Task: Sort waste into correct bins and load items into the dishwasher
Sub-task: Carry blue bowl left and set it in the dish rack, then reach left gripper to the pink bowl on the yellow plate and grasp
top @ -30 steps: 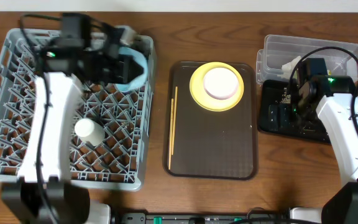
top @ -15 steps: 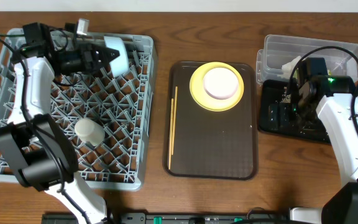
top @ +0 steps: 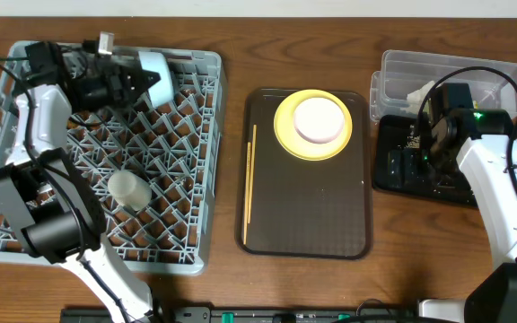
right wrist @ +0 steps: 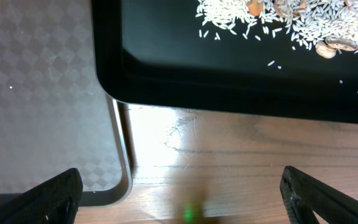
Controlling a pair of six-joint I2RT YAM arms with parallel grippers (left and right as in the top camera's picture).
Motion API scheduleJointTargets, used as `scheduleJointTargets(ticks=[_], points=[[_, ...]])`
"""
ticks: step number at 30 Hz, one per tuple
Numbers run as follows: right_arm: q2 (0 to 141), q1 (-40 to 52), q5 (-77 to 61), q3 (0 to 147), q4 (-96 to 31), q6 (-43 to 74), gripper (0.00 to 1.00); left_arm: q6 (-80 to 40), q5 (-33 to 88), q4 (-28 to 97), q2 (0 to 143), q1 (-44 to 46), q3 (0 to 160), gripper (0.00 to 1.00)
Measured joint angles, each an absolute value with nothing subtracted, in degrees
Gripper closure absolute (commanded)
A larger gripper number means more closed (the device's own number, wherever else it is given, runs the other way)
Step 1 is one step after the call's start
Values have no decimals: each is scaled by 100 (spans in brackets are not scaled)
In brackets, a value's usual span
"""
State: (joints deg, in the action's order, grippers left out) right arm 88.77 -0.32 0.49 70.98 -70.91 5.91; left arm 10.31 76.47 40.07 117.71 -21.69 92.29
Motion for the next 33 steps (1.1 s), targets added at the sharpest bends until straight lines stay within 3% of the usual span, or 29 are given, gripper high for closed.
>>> scheduleJointTargets(ticks=[3,4,6,8,10,12,24,33], points=[[8877,-32,49,7098,-7091,591,1,1026,7349,4154,11775,-2285,9227,83],[8877,-32,49,7098,-7091,591,1,1028,7282,4206,11775,-2320,9227,76],[8877,-32,49,7098,-7091,591,1,1035,7170,4292,11778,-2394,9227,72],[8877,-32,49,7098,-7091,589,1,1041,7111,4423,11778,-2477,9227,51],[8877,-32,49,7098,-7091,589,1,1020,7067,4672,11778,-2565,9227,46],[8877,-32,49,7098,-7089,589,1,1004,7024,4987,11778,-2661,9227,34],[8877,-32,49,7098,-7091,587,1,902,6307,6390,11469,-2971,9216,16],[8877,-32,49,7098,-7094,589,1,897,5190,6506,9721,-2176,9207,11]])
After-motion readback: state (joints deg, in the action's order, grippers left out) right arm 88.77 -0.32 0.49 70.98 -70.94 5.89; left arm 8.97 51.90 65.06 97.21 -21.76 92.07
